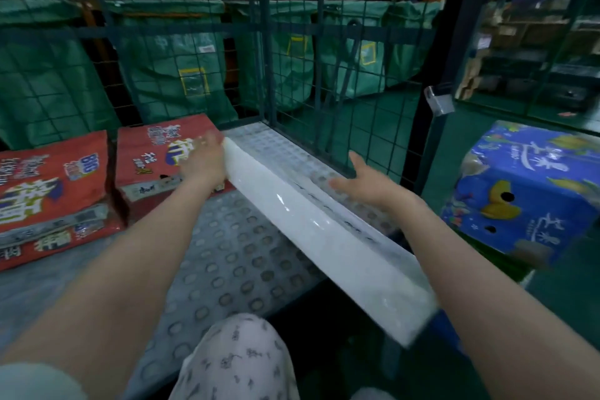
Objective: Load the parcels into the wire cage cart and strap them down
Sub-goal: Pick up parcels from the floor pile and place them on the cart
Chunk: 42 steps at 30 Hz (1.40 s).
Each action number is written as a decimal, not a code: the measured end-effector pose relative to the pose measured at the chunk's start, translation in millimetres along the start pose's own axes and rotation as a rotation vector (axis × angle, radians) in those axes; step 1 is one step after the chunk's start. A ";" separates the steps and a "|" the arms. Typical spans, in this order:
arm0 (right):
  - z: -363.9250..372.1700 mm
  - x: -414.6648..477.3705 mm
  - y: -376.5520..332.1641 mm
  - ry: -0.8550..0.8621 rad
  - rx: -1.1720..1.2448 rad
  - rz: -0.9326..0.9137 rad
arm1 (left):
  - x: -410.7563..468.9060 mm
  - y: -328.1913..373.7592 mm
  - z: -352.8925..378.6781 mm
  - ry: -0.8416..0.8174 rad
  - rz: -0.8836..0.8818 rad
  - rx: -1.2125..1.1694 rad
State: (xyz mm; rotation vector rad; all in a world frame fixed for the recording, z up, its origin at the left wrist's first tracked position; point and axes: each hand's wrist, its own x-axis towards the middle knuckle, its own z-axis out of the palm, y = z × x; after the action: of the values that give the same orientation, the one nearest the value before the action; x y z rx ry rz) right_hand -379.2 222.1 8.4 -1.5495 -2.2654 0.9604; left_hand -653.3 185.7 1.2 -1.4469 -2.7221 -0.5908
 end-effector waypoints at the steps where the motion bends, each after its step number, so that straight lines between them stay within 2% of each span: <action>1: 3.6 -1.9 19.5 -0.061 0.021 0.061 | 0.9 -1.2 8.1 -0.075 -0.145 -0.104; 3: 24.9 -4.2 55.3 -0.167 0.033 0.127 | -9.6 -0.6 22.1 -0.321 -0.294 -0.206; 6: 73.9 -11.1 70.1 -0.277 0.205 0.179 | -40.0 6.2 37.0 -0.584 -0.347 -0.253; 9: 116.4 -15.4 67.4 -0.280 0.367 0.211 | -55.7 9.9 49.9 -0.649 -0.389 -0.433; 12: 132.1 -21.6 74.3 -0.177 0.412 0.224 | -55.8 25.5 48.3 -0.683 -0.367 -0.531; 15: 133.5 -31.6 96.6 -0.077 0.446 0.256 | -67.9 43.5 52.8 -0.723 -0.260 -0.375; 18: 139.7 -34.7 118.1 -0.067 0.405 0.297 | -85.5 50.8 77.4 -0.837 -0.197 -0.285; 22: 155.0 -35.8 120.1 -0.038 0.344 0.231 | -108.9 68.5 110.5 -0.859 -0.100 -0.198; 24: 161.6 -38.7 121.2 0.110 0.293 0.250 | -118.6 75.4 119.4 -0.857 -0.033 -0.120; 26: 163.3 -48.7 126.5 0.373 0.303 0.400 | -126.6 76.1 127.6 -0.886 -0.010 -0.072; 28: 161.1 -61.5 136.7 0.600 0.389 0.625 | -132.3 73.3 134.6 -0.930 -0.025 -0.058; 30: 159.0 -73.5 151.2 0.722 0.612 0.879 | -135.4 68.4 139.5 -0.932 -0.048 -0.053; 31: 158.7 -78.7 159.2 0.754 0.810 0.987 | -135.3 66.6 140.6 -0.931 -0.062 -0.051; 33: 166.7 -86.5 172.0 0.704 1.299 1.094 | -133.9 63.8 142.7 -0.928 -0.075 -0.045; 35: 180.9 -92.4 171.4 0.543 1.617 1.030 | -133.8 64.1 141.0 -0.921 -0.078 -0.042; 36: 188.9 -92.9 166.5 0.463 1.674 0.979 | -133.6 64.2 141.1 -0.915 -0.086 -0.045; 38: 201.8 -88.9 160.1 0.409 1.681 0.914 | -132.7 65.0 140.2 -0.904 -0.090 -0.067; 42: 191.0 -76.5 136.4 0.527 1.578 0.776 | -120.9 63.5 139.1 -0.803 -0.061 -0.127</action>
State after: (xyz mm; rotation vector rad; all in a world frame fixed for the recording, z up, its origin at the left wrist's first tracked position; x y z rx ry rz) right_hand -347.1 110.9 -209.6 -1.3947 -0.1011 1.5634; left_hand -509.2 166.7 -128.7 -1.9795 -3.3578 -0.1959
